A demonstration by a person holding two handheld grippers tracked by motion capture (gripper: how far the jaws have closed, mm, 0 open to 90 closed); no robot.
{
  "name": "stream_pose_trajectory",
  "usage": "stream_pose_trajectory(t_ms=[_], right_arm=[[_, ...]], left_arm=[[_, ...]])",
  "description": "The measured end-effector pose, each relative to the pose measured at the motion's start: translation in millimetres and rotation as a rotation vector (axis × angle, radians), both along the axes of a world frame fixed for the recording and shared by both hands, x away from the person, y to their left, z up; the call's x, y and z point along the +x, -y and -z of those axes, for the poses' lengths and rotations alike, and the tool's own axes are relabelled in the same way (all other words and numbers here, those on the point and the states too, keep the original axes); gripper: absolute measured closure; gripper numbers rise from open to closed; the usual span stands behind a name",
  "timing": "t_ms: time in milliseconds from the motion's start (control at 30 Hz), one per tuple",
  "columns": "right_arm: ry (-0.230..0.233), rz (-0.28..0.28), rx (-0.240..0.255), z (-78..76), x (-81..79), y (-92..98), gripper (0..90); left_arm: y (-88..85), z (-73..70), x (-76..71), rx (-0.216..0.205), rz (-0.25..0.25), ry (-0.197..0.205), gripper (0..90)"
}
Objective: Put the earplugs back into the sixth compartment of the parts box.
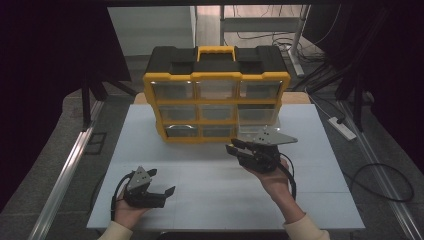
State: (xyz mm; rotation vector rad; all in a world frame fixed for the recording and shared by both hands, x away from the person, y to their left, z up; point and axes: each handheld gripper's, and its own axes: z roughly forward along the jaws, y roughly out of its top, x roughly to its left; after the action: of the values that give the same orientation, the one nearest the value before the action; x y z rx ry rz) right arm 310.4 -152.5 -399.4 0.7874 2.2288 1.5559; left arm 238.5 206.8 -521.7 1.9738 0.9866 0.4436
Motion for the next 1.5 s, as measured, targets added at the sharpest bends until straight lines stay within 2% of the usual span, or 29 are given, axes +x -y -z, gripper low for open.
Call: stream_pose_trajectory(t_ms=[500,667,833,1067,1333,1500], right_arm=[[0.033,0.051,0.042,-17.0,4.5,19.1,67.7],[0.053,0.078,0.05,-28.3,7.0,25.3,67.7],[0.062,0.106,0.052,-42.6,17.0,31.1,67.8],[0.065,0.143,0.024,-54.1,36.9,34.7,67.8],[0.049,0.199,-0.005,-52.0,58.0,41.2,67.8],[0.036,0.227,-0.058,-46.2,69.4,40.3,67.4]], left_arm=[[0.0,-0.9,-0.2,-0.002,-0.004,0.003,8.4],[-0.4,-1.7,-1.0,-0.007,-0.004,0.007,8.4],[-1.2,-1.9,-0.6,-0.009,-0.003,0.009,8.4],[-1.0,-1.7,-0.1,-0.004,-0.001,0.006,8.4],[-1.4,-1.5,0.2,-0.002,0.0,0.005,8.4],[-0.7,-1.6,-0.1,0.001,0.002,0.006,8.4]])
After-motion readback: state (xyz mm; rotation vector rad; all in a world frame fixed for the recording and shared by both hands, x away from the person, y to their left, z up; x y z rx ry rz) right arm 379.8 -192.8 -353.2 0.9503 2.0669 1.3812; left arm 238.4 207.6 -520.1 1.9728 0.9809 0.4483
